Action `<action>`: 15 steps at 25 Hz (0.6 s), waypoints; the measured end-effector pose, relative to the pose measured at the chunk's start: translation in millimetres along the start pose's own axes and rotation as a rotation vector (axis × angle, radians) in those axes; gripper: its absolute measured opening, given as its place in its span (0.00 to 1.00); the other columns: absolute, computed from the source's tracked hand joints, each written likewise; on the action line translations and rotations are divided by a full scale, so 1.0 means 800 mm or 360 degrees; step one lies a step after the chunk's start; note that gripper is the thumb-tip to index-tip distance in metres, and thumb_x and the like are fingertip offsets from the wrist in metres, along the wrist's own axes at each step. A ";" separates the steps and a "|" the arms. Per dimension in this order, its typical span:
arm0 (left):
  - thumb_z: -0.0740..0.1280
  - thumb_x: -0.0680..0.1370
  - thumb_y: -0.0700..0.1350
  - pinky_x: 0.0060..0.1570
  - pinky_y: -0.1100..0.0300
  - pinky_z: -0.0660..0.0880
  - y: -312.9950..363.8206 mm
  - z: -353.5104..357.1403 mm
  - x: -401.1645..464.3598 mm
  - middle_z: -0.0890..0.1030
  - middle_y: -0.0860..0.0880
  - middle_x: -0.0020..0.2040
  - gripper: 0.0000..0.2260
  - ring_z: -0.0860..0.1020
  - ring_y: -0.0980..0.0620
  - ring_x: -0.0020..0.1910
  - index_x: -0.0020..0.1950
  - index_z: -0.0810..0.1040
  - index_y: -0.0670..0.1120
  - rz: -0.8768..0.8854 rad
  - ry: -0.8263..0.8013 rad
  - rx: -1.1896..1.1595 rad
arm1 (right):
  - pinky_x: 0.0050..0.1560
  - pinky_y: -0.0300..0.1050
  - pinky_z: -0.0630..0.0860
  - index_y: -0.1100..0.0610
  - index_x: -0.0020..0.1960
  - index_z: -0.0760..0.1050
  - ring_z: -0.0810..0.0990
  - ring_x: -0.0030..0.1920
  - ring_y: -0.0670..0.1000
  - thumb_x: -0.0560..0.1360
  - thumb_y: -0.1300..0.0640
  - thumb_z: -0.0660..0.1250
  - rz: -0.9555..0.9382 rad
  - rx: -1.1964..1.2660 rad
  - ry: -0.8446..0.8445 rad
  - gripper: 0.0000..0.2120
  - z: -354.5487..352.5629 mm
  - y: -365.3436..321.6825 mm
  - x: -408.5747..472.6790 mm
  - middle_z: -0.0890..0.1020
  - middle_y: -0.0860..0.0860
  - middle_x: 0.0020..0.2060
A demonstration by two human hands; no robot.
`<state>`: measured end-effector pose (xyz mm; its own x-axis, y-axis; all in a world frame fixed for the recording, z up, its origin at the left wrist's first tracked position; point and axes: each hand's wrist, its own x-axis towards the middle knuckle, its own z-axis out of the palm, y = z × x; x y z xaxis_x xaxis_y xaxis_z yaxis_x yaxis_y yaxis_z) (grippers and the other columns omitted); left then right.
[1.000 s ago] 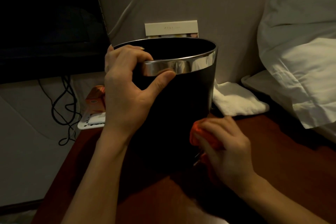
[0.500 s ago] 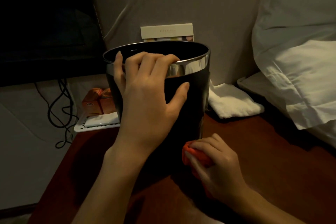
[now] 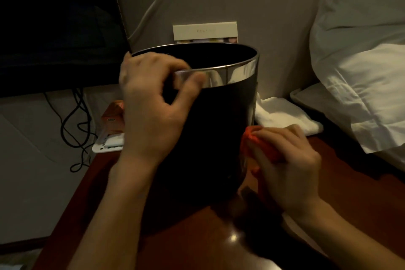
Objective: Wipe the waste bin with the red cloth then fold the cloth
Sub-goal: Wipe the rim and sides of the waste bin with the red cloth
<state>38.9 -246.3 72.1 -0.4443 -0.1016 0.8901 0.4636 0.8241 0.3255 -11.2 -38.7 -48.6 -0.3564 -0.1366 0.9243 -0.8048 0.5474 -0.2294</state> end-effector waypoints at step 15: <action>0.72 0.72 0.50 0.72 0.48 0.51 0.009 0.020 -0.005 0.71 0.57 0.49 0.12 0.69 0.53 0.59 0.51 0.75 0.47 0.0098 0.0063 0.0065 | 0.35 0.44 0.70 0.49 0.47 0.84 0.73 0.40 0.49 0.78 0.48 0.69 -0.0307 -0.0116 -0.0678 0.07 0.027 0.004 -0.050 0.84 0.43 0.43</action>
<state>32.0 -231.0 65.9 -0.3848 -0.0715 0.9202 0.4569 0.8515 0.2572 -9.6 -49.4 -92.5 -0.3790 -0.5596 0.7370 -0.8453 0.5335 -0.0297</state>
